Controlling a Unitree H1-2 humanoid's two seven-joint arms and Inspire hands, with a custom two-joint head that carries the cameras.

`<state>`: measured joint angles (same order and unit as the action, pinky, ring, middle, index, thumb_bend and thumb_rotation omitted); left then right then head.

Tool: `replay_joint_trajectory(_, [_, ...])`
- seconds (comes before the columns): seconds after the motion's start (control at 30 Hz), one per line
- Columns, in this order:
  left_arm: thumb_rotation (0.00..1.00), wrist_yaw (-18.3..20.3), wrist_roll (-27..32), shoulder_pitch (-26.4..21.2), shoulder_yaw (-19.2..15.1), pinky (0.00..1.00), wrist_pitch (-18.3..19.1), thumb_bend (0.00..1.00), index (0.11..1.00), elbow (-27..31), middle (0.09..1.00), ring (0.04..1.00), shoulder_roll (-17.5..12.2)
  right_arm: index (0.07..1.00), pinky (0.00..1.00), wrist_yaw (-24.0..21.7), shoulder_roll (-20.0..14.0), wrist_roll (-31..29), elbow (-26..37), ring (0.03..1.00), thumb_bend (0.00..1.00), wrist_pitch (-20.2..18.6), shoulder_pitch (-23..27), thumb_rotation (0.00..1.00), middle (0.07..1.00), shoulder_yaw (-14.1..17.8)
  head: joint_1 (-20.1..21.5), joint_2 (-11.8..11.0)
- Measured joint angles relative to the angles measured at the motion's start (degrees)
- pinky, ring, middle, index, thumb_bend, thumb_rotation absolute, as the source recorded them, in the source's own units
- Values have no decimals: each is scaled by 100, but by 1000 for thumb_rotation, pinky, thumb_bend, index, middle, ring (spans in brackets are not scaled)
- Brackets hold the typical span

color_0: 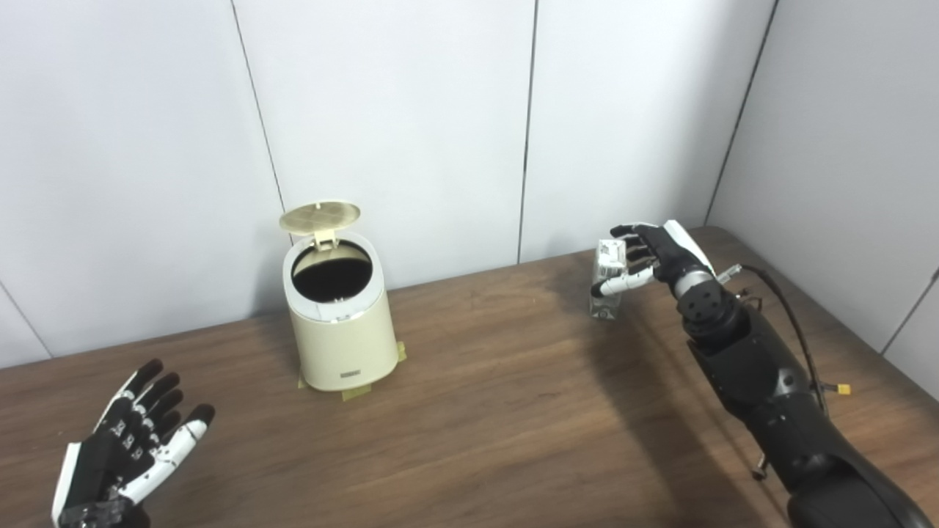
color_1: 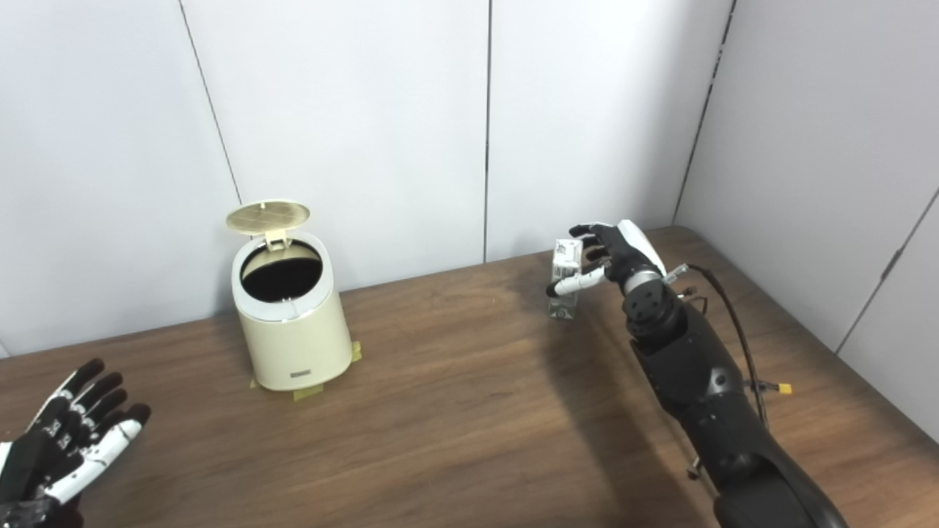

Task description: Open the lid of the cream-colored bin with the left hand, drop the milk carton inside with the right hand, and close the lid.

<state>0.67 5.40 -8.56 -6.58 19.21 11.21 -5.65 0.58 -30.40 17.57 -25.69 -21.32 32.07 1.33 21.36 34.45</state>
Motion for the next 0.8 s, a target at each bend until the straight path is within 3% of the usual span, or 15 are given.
replay_joint_trajectory(0.3, [68, 16, -17, 11, 34, 938, -4, 619, 882, -165, 862, 878, -24, 777, 712, 48, 3, 0, -71, 760, 866, -2, 4, 112, 779, -49, -26, 0])
replay_joint_trajectory(0.57, [113, 10, -75, 11, 47, 891, -9, 638, 879, -196, 852, 858, -33, 737, 714, 56, 21, -21, -116, 760, 856, -1, 10, 95, 770, -39, -62, -18])
replay_joint_trajectory(0.7, [106, 11, -89, 12, 57, 924, -9, 640, 870, -196, 856, 872, -32, 682, 636, 201, 20, -21, -205, 688, 836, 163, 12, 22, 704, -26, -88, 0])
replay_joint_trajectory(0.77, [104, 6, -93, 12, 57, 937, -9, 638, 868, -195, 858, 877, -32, 657, 577, 337, 21, -18, -285, 638, 818, 320, 12, 4, 664, -16, -97, 9])
replay_joint_trajectory(0.8, [115, 2, -104, 12, 62, 925, -9, 643, 867, -195, 855, 872, -32, 577, 550, 409, 22, -15, -306, 601, 671, 375, 11, 62, 631, -8, -105, 9])
